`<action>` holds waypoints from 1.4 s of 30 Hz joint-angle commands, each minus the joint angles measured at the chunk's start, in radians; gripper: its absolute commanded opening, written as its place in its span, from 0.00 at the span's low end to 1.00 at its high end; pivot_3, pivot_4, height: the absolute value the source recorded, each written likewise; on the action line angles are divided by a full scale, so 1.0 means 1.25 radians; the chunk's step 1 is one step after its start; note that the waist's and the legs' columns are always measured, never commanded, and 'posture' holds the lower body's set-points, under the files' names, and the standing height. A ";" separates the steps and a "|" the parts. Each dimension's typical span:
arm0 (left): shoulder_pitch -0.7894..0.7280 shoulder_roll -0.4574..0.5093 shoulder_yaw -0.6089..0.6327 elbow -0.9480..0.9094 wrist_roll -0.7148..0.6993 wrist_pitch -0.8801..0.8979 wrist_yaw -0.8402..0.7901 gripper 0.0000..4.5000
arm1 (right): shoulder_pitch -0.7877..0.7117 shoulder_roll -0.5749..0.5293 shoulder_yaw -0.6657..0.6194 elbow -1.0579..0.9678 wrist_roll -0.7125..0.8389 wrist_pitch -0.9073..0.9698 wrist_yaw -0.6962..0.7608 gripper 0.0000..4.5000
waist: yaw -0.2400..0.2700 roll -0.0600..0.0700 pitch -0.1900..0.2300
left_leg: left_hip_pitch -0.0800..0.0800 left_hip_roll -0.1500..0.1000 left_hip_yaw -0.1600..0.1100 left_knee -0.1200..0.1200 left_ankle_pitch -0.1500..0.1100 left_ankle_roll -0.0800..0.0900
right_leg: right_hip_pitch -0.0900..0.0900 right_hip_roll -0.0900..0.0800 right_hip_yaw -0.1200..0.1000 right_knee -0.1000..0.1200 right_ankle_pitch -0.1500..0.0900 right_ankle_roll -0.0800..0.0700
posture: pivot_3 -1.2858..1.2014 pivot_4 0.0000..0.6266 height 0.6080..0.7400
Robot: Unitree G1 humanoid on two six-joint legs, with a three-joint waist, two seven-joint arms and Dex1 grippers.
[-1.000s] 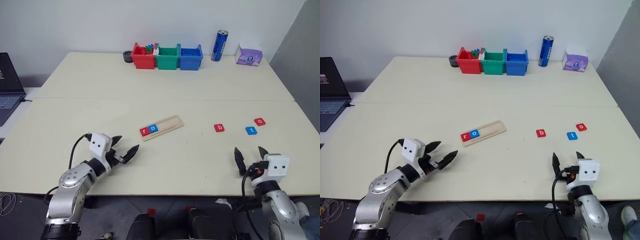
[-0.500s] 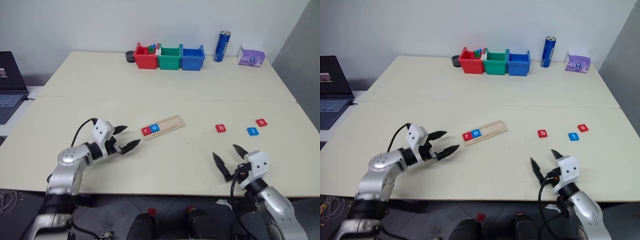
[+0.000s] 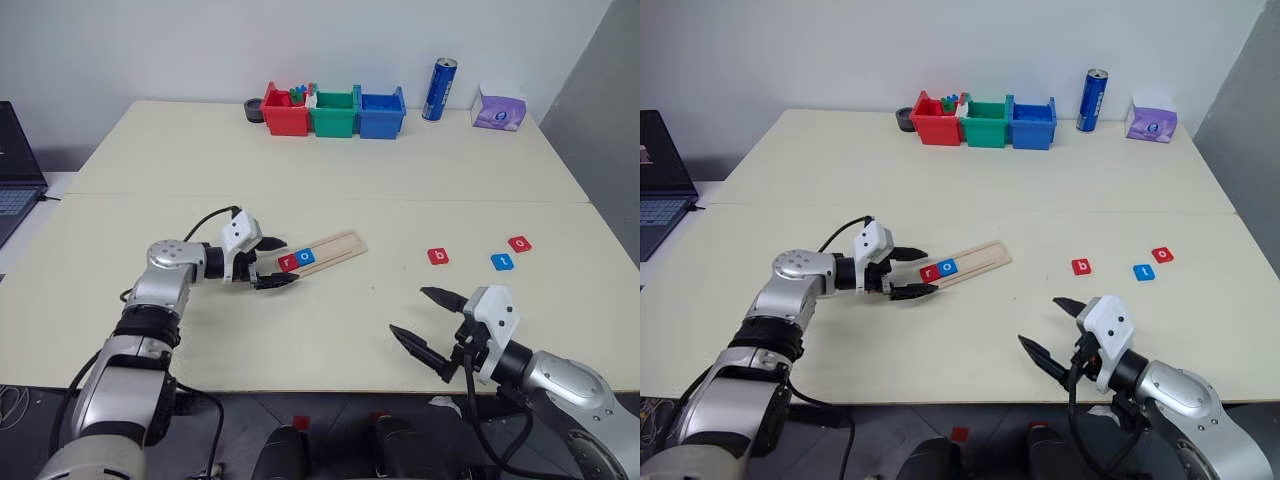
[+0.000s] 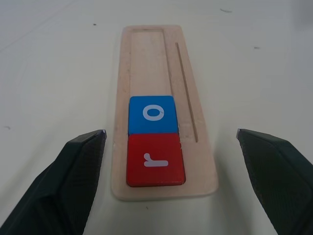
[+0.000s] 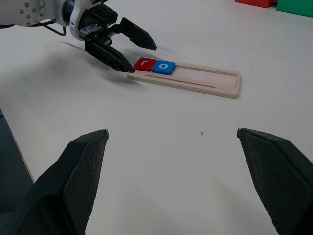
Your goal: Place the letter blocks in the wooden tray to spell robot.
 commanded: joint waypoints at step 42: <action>-0.002 -0.038 -0.125 -0.106 0.147 -0.008 -0.138 0.76 | 0.102 -0.112 -0.189 -0.055 0.083 0.033 0.083 1.00 | 0.004 -0.002 -0.003 | 0.001 0.001 0.000 0.001 0.000 0.000 | 0.002 -0.002 0.000 0.001 0.000 0.000 | 0.52 0.24 1.00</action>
